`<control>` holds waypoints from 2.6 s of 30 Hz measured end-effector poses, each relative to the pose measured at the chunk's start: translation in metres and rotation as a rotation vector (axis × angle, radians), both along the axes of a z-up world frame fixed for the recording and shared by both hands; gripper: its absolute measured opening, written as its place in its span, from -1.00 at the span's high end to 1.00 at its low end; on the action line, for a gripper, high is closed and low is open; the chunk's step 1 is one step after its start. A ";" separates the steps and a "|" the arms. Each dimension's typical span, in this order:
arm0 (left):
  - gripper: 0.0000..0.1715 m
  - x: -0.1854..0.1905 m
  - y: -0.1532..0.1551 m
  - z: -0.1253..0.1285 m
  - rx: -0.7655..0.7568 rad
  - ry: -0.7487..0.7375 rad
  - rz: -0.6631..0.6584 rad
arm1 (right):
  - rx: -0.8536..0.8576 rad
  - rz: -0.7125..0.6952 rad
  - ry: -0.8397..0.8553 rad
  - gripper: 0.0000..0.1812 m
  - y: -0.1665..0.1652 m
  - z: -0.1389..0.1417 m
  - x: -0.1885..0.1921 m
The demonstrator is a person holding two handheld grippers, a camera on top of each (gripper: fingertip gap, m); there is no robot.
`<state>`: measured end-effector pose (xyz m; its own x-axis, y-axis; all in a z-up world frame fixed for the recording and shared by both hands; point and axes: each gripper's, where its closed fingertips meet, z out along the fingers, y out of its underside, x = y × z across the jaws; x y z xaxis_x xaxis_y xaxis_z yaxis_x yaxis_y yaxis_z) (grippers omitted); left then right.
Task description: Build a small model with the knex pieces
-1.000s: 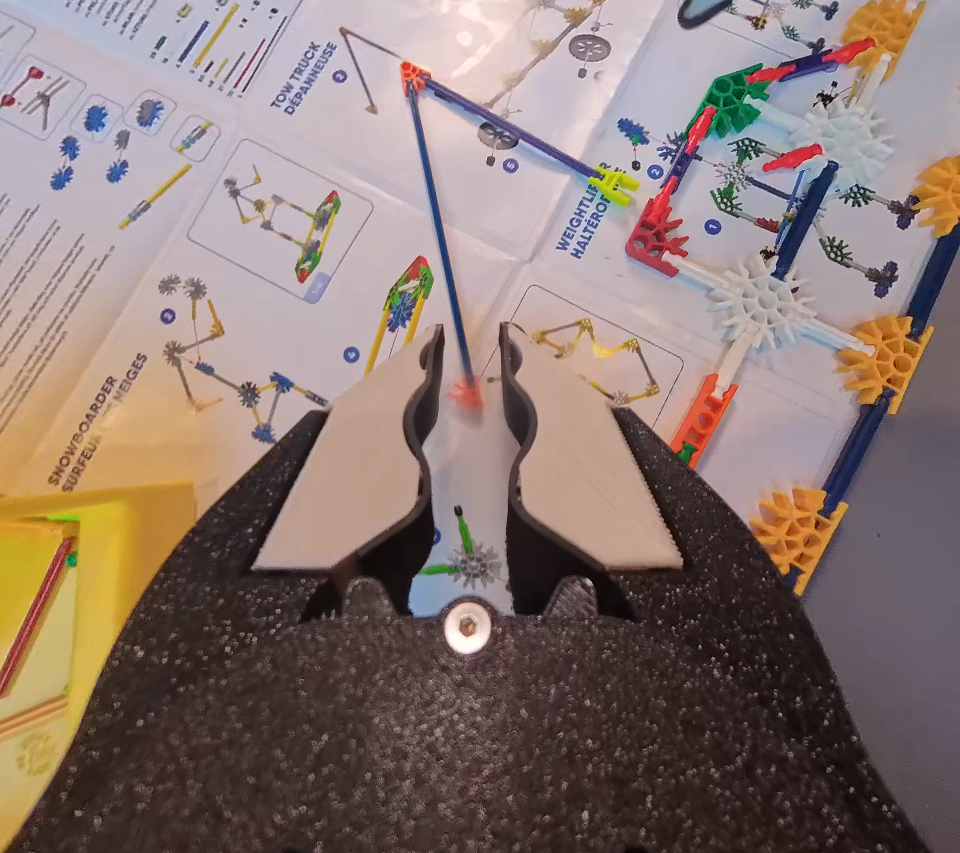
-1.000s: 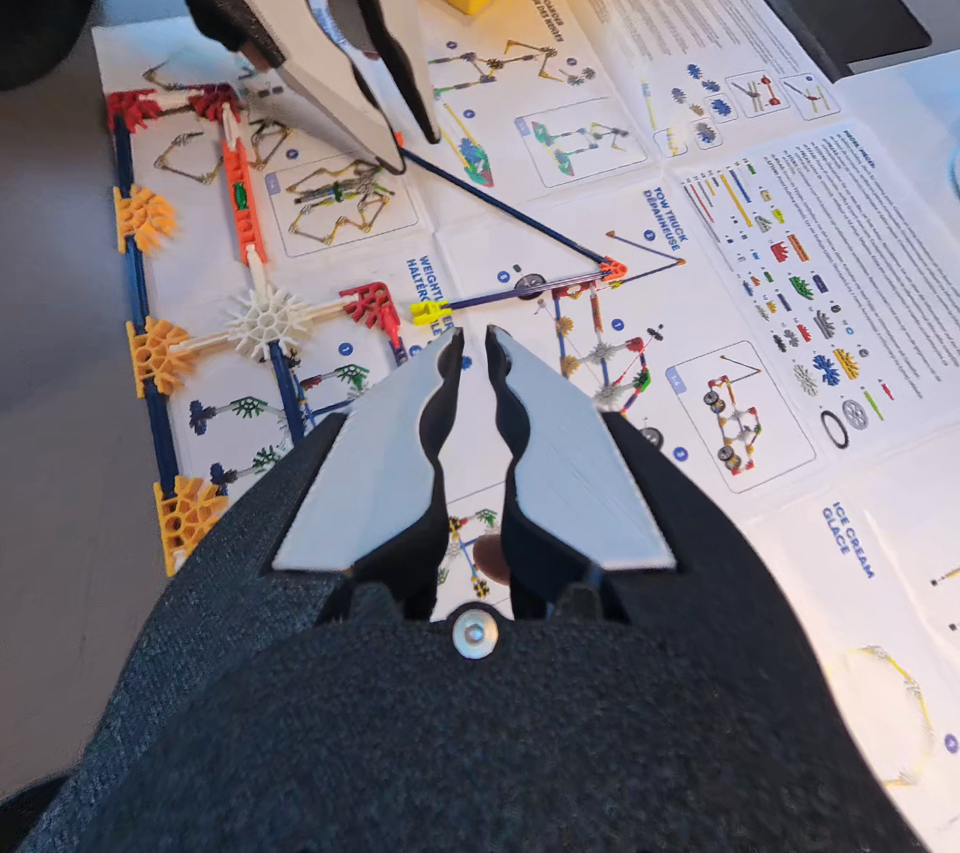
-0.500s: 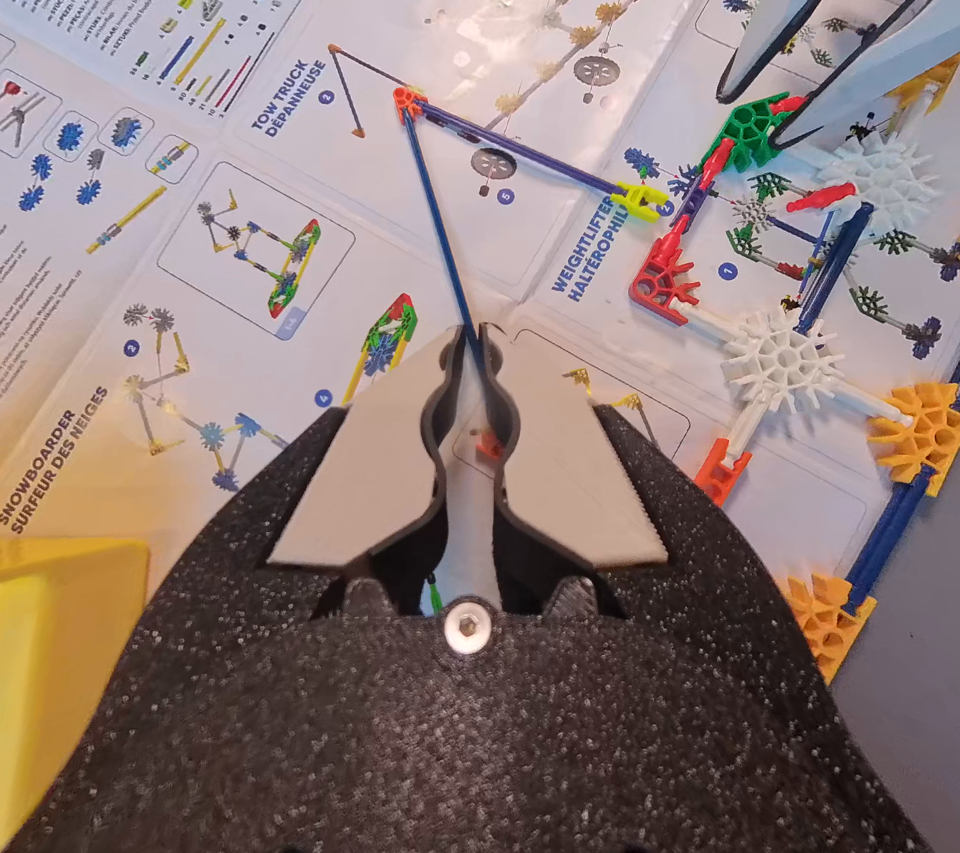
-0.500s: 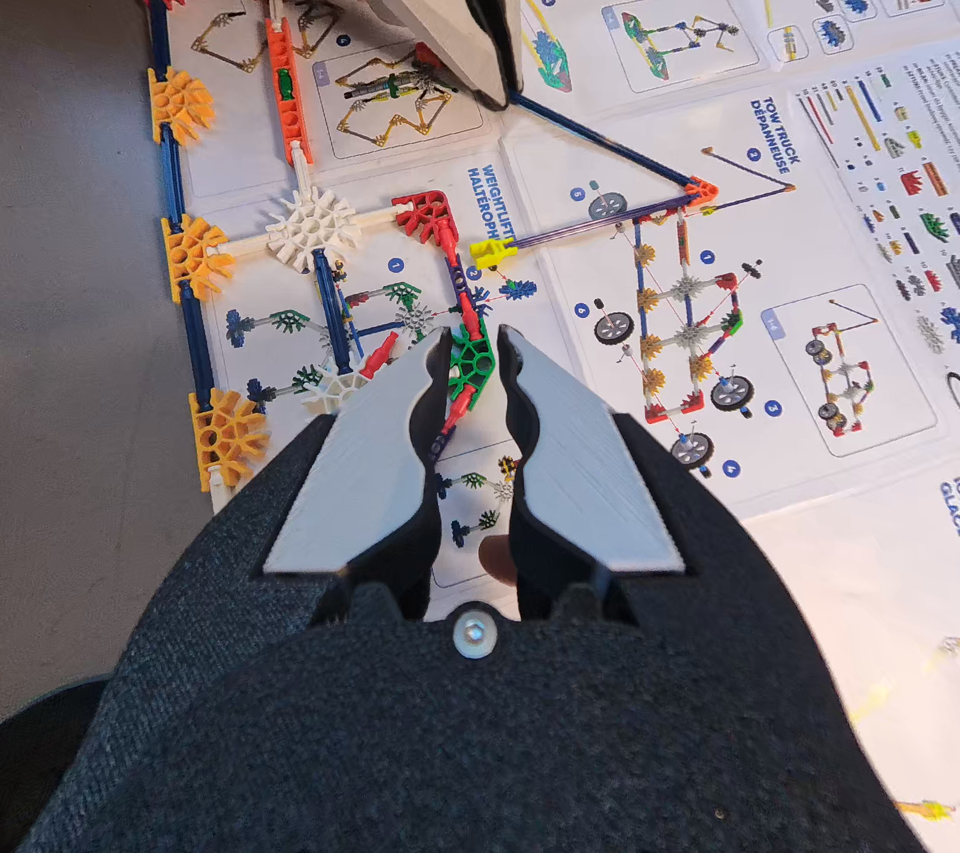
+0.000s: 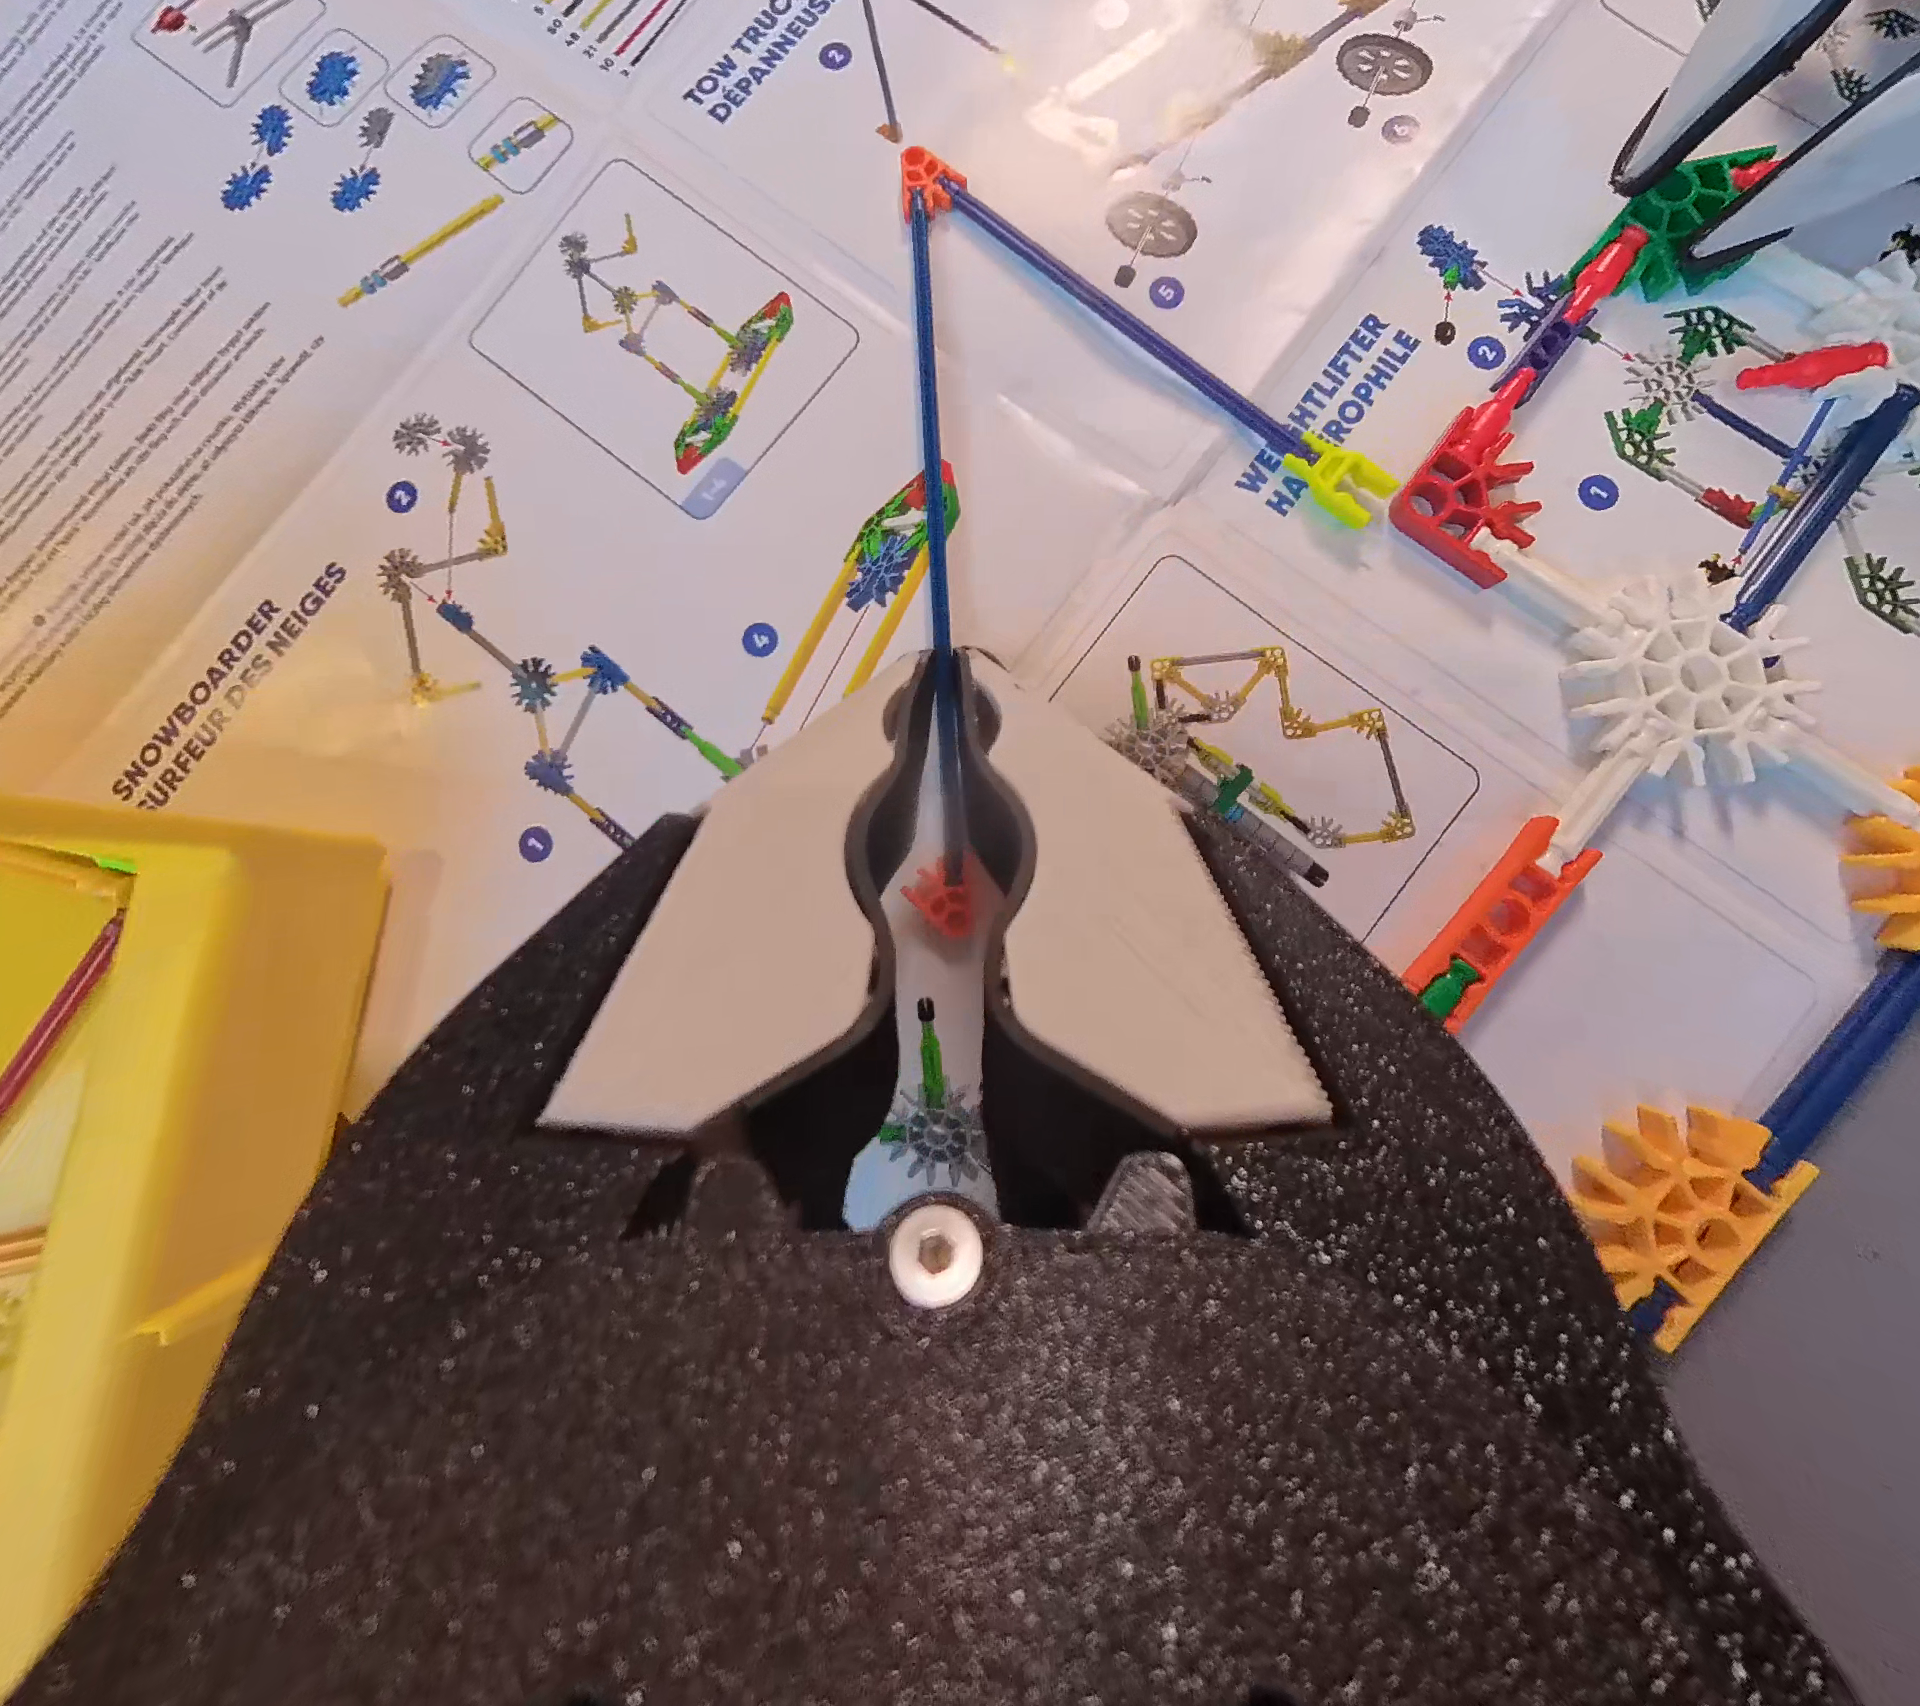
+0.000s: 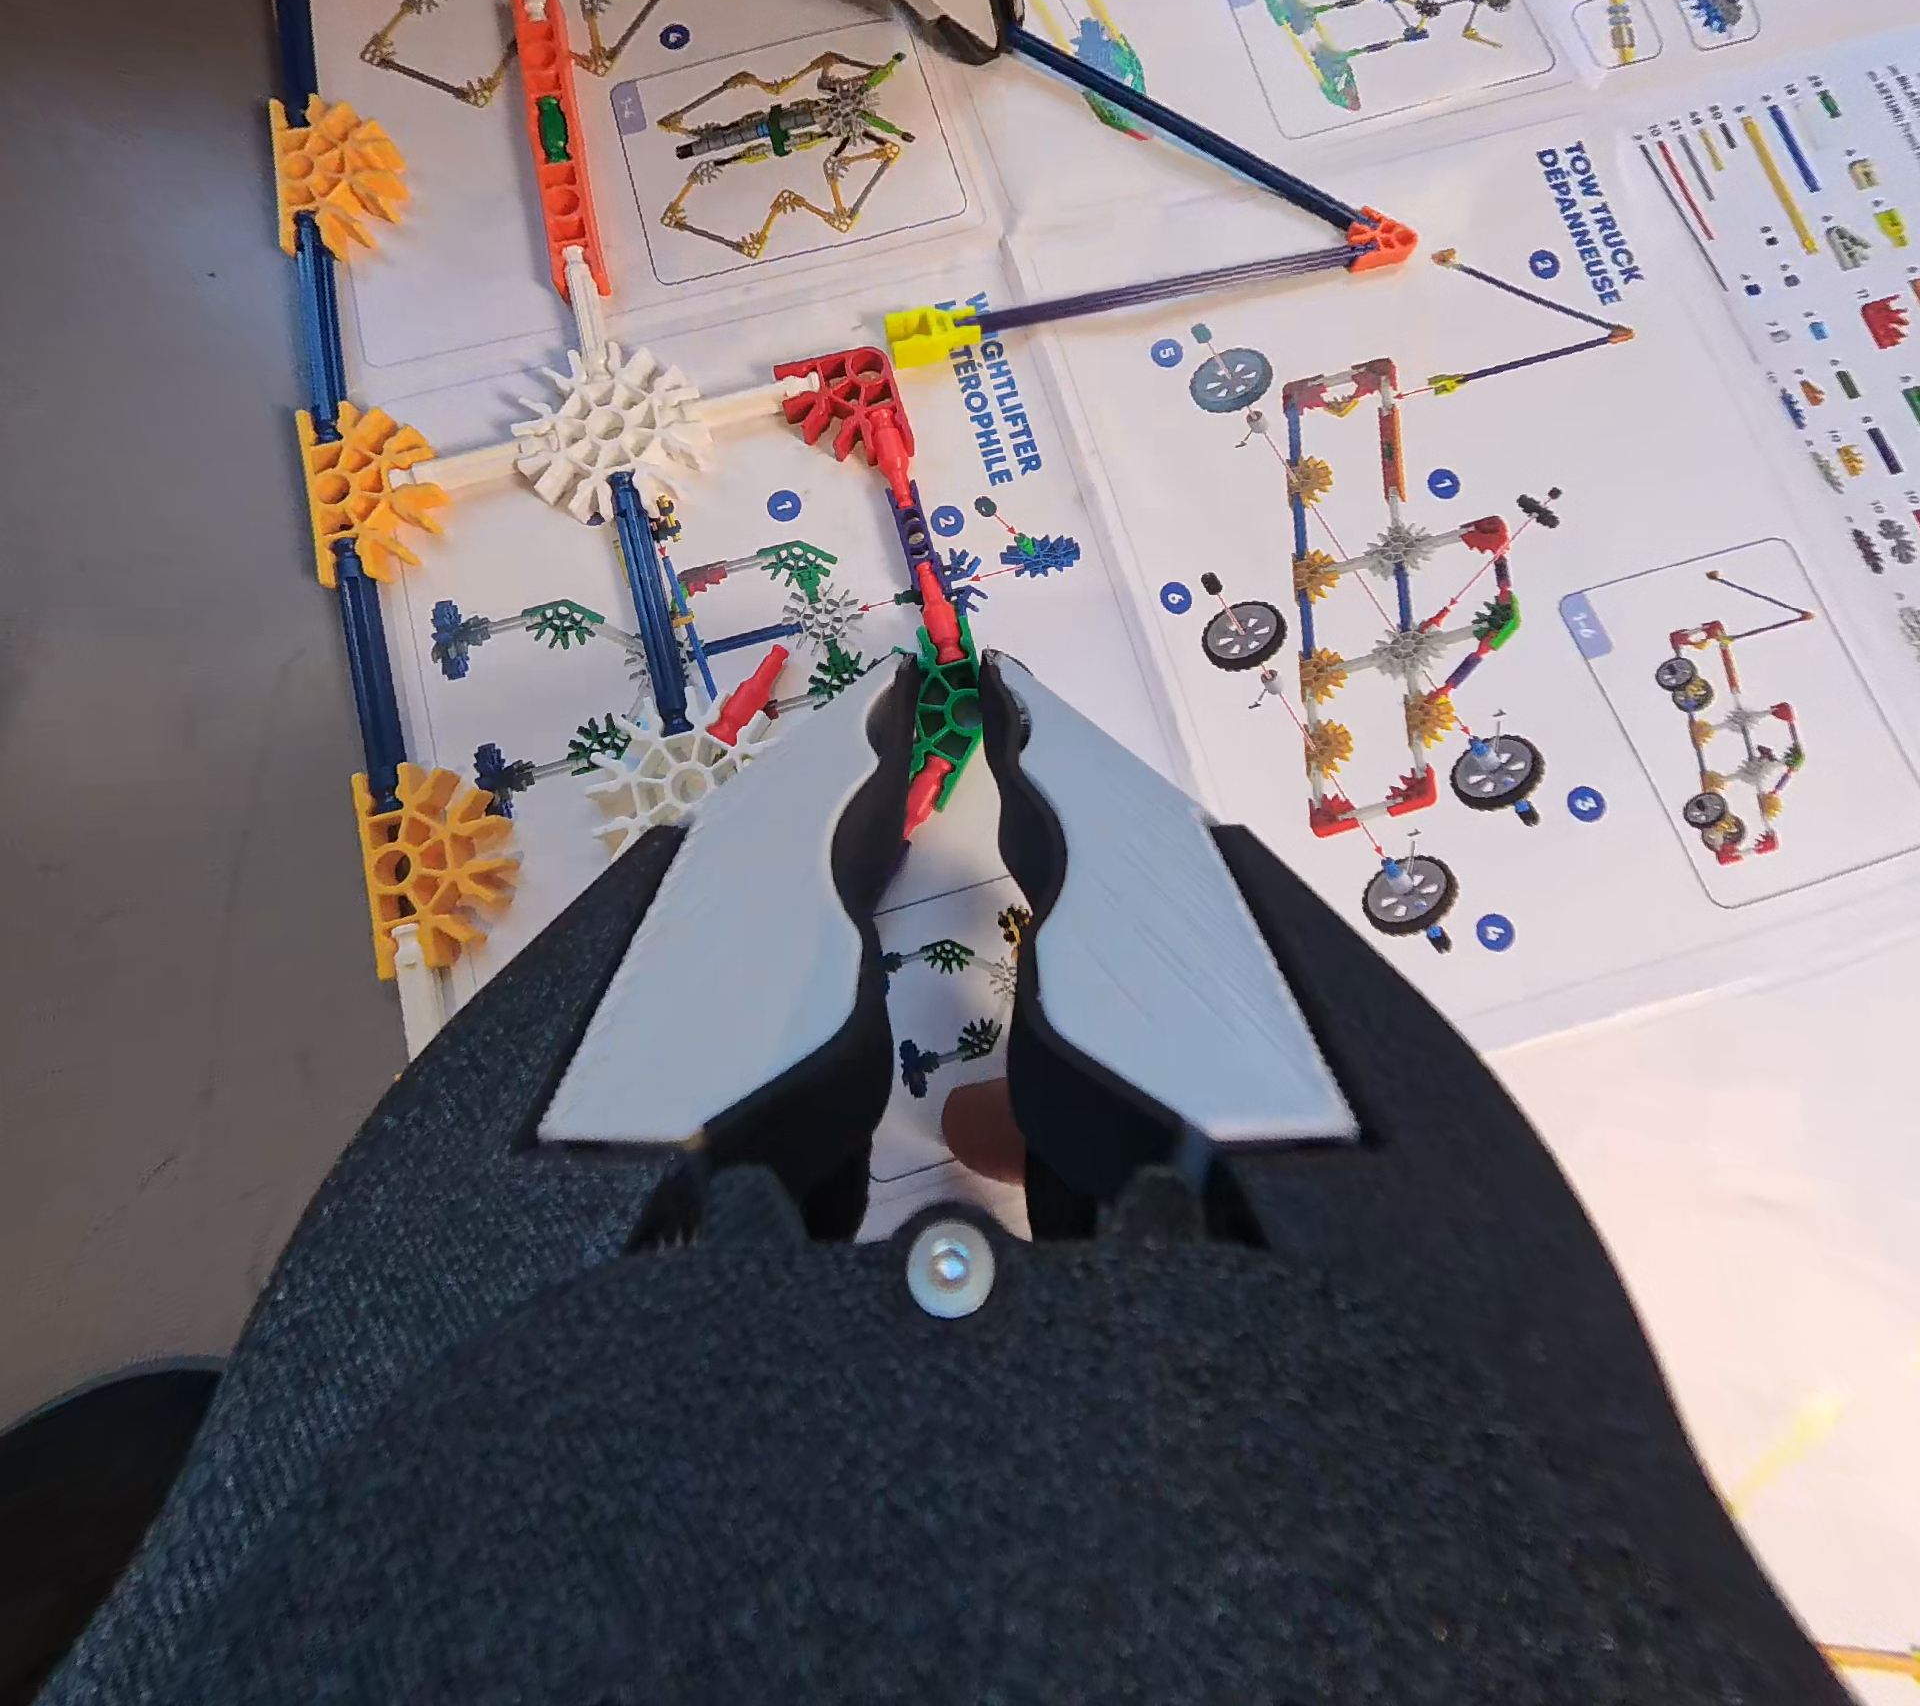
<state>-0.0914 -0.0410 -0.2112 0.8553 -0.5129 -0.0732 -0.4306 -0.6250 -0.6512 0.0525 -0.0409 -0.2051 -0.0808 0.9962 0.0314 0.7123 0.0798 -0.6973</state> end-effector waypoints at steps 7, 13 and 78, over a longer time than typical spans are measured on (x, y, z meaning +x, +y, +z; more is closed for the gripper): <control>0.99 -0.001 0.001 0.000 0.006 -0.010 0.011 | -0.016 0.001 0.009 0.88 0.000 0.000 0.000; 0.99 -0.003 0.002 0.001 0.016 -0.003 0.020 | -0.015 -0.001 0.010 0.88 0.000 0.000 0.000; 0.98 -0.010 0.000 0.012 0.078 -0.038 0.025 | -0.003 -0.072 -0.025 0.84 0.041 0.038 -0.023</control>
